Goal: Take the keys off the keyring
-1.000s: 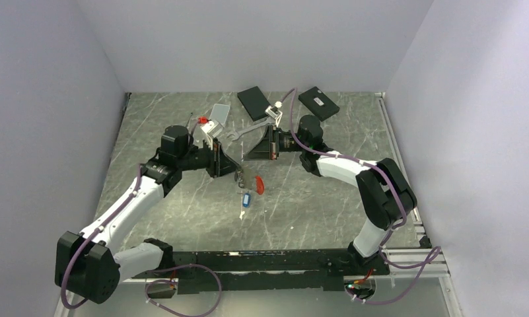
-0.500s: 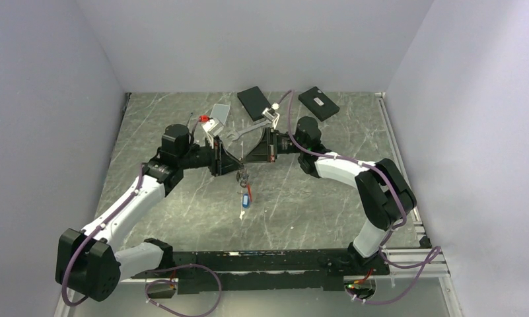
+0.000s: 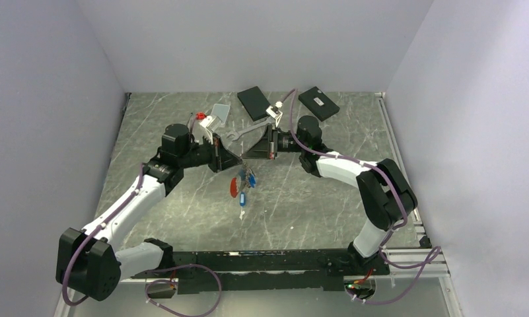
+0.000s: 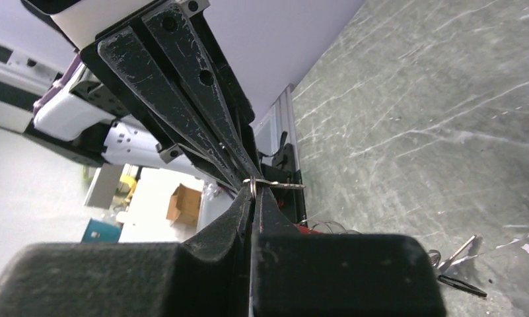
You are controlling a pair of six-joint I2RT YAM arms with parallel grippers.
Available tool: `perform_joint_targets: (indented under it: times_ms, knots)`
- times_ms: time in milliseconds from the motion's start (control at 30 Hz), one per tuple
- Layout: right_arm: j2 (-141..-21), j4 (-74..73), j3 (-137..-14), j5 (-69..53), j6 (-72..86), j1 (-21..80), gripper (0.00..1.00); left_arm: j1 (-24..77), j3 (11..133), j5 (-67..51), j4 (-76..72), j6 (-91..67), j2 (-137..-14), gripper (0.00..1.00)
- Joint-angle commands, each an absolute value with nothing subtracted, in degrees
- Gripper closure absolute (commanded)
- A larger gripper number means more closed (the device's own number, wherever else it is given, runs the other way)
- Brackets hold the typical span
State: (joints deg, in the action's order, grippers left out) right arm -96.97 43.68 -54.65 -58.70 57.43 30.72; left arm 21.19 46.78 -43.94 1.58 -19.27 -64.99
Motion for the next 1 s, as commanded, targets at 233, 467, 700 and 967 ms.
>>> perform_joint_targets:
  times_ms: [233, 467, 700, 967]
  knots:
    - [-95.67, 34.30, -53.09, -48.35, 56.80, 28.30, 1.00, 16.61, 46.52, -33.56, -3.92, -35.41, -63.19, 1.00]
    - [-95.94, 35.27, -54.87, -50.18, 55.03, 28.30, 1.00, 16.66, 44.98, -41.25, -3.91, -28.51, -62.13, 1.00]
    - [-94.35, 33.67, -55.97, -53.51, 49.64, 28.30, 1.00, 16.61, 47.56, -46.99, 6.25, -15.20, -60.12, 0.71]
    - [-92.63, 30.42, -56.80, -55.69, 45.16, 28.52, 1.00, 16.68, 55.41, -50.38, 16.48, -2.45, -63.40, 0.57]
